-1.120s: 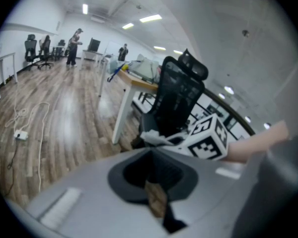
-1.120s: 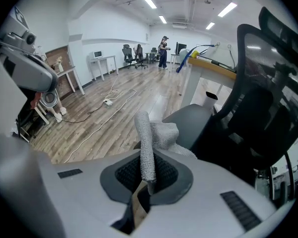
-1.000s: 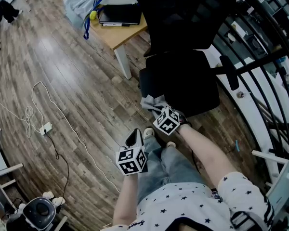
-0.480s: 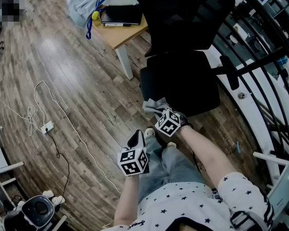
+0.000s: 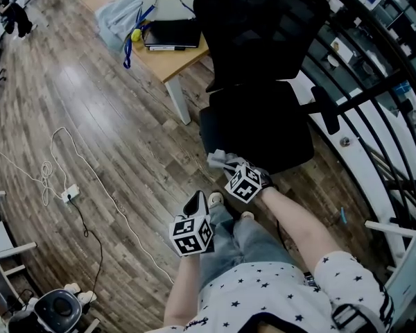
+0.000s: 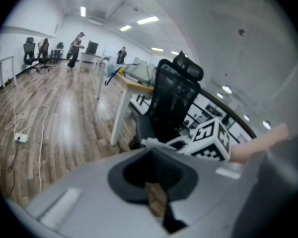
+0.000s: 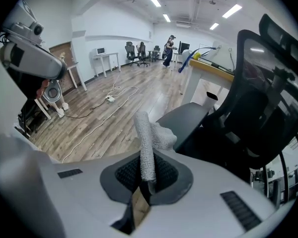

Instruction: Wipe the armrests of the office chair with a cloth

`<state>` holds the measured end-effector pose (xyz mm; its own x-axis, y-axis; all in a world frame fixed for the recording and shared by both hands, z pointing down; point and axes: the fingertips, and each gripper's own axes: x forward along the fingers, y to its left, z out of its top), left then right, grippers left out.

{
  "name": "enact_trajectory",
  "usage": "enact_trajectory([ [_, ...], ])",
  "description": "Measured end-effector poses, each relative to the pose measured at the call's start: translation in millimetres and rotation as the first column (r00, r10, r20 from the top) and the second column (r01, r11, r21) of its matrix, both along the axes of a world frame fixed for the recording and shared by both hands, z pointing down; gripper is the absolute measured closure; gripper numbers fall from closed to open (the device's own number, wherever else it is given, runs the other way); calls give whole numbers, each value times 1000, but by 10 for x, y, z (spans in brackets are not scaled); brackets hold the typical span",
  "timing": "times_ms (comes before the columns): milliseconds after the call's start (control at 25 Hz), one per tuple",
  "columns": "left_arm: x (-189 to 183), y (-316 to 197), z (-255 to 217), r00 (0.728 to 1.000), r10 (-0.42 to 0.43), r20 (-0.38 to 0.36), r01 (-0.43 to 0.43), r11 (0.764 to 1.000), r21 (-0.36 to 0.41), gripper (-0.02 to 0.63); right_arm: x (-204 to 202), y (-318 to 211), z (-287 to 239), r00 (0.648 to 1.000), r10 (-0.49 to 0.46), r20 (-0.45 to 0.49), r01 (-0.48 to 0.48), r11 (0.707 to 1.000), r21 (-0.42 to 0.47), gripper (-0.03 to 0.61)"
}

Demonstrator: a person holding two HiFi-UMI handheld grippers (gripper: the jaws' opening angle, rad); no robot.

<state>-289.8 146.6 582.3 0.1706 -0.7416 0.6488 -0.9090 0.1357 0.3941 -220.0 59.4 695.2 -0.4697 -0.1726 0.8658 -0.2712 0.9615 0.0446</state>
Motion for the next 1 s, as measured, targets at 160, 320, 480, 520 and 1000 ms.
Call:
enact_trajectory([
  [160,-19,-121,-91,1000,20,3,-20,1000,17,606,52,-58,-132,1000,27,15,-28,1000,10,554],
  [320,-29,-248,-162,999,54,6,-54,998,30,606,99,-108,-284,997,62,37,-63,998,26,554],
  [480,-6,-371,-225,996,91,7,-91,995,43,606,184,-153,-431,991,121,64,-124,992,33,554],
  [520,7,-401,-238,995,104,7,-104,993,46,606,214,-161,-464,988,136,68,-139,990,36,554],
  [1000,206,-748,-407,960,278,22,-279,957,83,606,489,-324,-960,953,277,124,-290,952,98,554],
])
